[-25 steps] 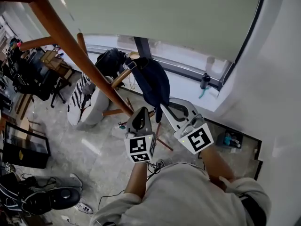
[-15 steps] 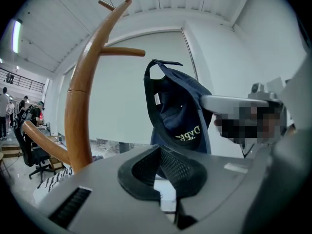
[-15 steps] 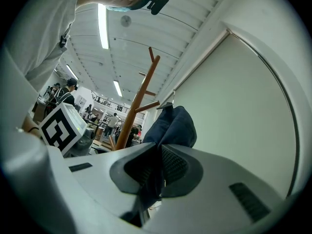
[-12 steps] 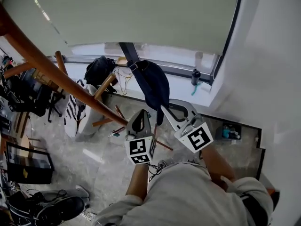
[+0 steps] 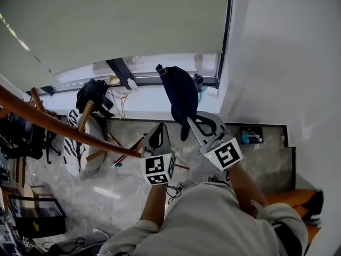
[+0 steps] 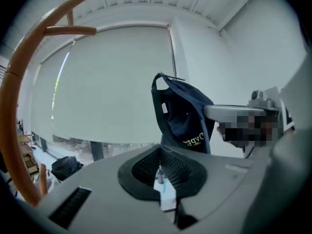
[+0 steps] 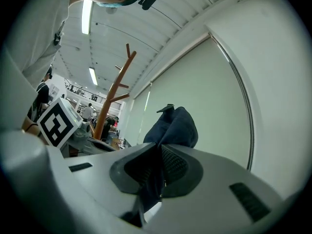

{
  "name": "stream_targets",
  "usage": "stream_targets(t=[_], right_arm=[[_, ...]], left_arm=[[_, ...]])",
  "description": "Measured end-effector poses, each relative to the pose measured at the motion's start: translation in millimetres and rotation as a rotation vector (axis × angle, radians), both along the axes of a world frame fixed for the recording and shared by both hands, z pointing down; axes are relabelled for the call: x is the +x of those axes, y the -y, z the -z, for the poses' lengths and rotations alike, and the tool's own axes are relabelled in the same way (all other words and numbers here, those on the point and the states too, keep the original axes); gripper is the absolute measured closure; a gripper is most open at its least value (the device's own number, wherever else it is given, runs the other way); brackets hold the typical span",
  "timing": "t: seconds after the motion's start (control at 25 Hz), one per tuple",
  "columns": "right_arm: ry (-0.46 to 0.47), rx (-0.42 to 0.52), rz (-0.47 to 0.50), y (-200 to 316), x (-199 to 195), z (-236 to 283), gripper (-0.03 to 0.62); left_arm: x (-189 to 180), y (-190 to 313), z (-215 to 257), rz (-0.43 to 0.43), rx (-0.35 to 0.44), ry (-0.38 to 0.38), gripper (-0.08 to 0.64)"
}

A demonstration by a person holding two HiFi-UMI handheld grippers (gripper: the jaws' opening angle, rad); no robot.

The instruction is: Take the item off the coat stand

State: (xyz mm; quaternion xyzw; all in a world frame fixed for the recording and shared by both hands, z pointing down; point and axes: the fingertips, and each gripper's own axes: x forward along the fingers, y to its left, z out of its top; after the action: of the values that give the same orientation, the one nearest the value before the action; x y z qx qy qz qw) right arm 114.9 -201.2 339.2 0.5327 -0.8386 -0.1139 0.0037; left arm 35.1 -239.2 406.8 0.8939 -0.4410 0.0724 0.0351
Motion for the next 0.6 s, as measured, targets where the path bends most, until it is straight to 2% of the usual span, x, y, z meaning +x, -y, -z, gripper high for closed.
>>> stream_targets(t=[0.2,0.32,0.6], right_arm=[[-0.010,-0.011,-0.109,-15.1,41.7,-2.9,0.568],[0.029,-0.017,-0.182,-28.3,69.8,-3.3,0.568],[0.049,-0.022,-0.319,-63.7,123.8,-11.3,0.568]], left_arm=[[42.6,-3.5,-0.2,-0.098,-0.004,0.009,0.549],[65.6,-10.0,4.6,-0.148,0.002,0.003,0.549],[104.9,-32.0,13.3,-0.230,0.025,-0.025,0.549]])
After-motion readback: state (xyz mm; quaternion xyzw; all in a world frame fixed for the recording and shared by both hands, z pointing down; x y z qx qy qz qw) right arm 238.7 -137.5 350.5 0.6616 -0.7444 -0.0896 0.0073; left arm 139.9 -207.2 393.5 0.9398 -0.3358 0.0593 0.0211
